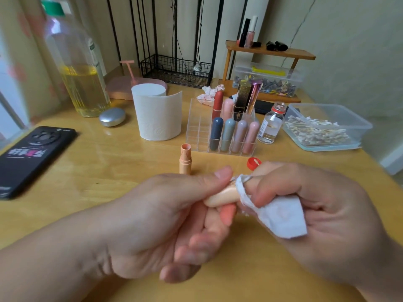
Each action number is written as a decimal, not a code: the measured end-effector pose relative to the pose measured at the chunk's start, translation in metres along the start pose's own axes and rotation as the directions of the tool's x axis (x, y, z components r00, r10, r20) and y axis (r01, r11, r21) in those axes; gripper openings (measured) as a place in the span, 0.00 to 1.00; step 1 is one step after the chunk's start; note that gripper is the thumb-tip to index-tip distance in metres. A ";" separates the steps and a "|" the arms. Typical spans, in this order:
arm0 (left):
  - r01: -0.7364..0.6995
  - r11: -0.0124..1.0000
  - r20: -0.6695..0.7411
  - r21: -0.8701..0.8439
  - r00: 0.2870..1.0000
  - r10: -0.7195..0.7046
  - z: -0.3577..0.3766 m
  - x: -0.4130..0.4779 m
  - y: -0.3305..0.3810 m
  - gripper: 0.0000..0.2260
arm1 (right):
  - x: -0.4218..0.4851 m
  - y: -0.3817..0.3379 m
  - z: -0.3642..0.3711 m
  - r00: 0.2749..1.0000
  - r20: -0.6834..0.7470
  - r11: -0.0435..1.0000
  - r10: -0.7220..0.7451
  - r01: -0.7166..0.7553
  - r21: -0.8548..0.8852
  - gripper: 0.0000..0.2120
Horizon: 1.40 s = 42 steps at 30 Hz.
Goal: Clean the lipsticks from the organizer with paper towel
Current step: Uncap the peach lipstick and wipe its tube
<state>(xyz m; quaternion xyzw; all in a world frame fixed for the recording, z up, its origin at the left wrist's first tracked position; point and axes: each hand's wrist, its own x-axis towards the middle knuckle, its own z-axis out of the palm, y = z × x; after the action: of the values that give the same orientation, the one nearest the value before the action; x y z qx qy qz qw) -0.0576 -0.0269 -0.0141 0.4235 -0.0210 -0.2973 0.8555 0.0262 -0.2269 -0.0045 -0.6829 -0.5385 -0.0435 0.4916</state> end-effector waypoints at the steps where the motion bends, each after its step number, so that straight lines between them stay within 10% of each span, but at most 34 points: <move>1: -0.017 1.000 -0.002 -0.025 1.000 0.016 0.001 0.000 0.000 0.18 | 0.000 0.001 0.001 1.000 0.023 1.000 0.006 -0.006 0.016 0.06; 6: -0.205 0.822 -0.260 0.532 0.884 0.389 0.012 0.005 -0.012 0.15 | 0.002 -0.003 0.000 0.949 0.112 0.883 0.294 -0.314 0.348 0.14; 9: -0.056 0.009 0.034 0.998 0.722 0.691 0.006 0.000 -0.015 0.13 | 0.007 -0.002 -0.004 0.867 0.282 0.652 0.410 -0.495 0.574 0.12; 12: 0.038 -0.237 0.147 0.971 0.688 0.711 0.011 0.002 -0.008 0.15 | 0.012 0.002 -0.005 0.828 0.390 0.404 0.403 -0.543 0.736 0.11; 15: -0.067 -0.131 0.145 0.989 0.612 0.777 0.017 0.008 -0.010 0.17 | 0.012 0.002 -0.002 0.856 0.357 0.428 0.375 -0.501 0.752 0.09; 17: -0.168 0.188 -0.041 0.968 0.628 0.777 0.019 0.010 -0.011 0.15 | 0.008 0.003 0.002 0.891 0.213 0.652 0.401 -0.441 0.617 0.11; 20: -0.171 0.869 -0.315 0.464 0.885 0.342 0.011 0.010 -0.010 0.19 | 0.001 0.005 0.005 0.972 0.041 0.911 0.231 -0.230 0.341 0.11; 22: -0.032 0.999 -0.095 0.027 0.995 0.035 0.004 0.007 -0.007 0.20 | 0.001 0.007 0.003 0.993 0.036 0.979 0.116 -0.120 0.167 0.10; 26: -0.021 0.991 -0.047 -0.133 0.999 0.015 0.003 0.005 -0.004 0.15 | 0.000 0.008 0.005 0.996 0.068 0.997 0.059 -0.063 0.050 0.09; 30: -0.149 0.918 -0.302 0.367 0.915 0.269 0.014 0.008 -0.011 0.15 | 0.004 0.006 0.006 0.922 0.139 0.810 0.363 -0.385 0.442 0.13; 34: -0.039 0.353 -0.197 0.935 0.768 0.609 0.009 0.007 -0.018 0.13 | 0.011 0.009 -0.001 0.741 0.368 0.372 0.561 -0.623 0.688 0.11; 37: -0.001 0.005 -0.002 1.000 0.739 0.674 0.003 0.005 -0.016 0.10 | 0.014 0.006 0.003 0.651 0.360 0.220 0.668 -0.635 0.740 0.12; 42: -0.118 0.275 -0.097 0.954 0.748 0.656 -0.007 0.001 -0.005 0.06 | 0.025 0.004 -0.006 0.527 0.158 0.166 0.835 -0.516 0.840 0.13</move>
<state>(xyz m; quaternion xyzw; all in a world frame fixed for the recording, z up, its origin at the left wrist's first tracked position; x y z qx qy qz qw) -0.0571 -0.0250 -0.0227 0.8562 -0.0749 0.1081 0.4997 0.0421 -0.2135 0.0107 -0.5194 -0.0246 0.3191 0.7923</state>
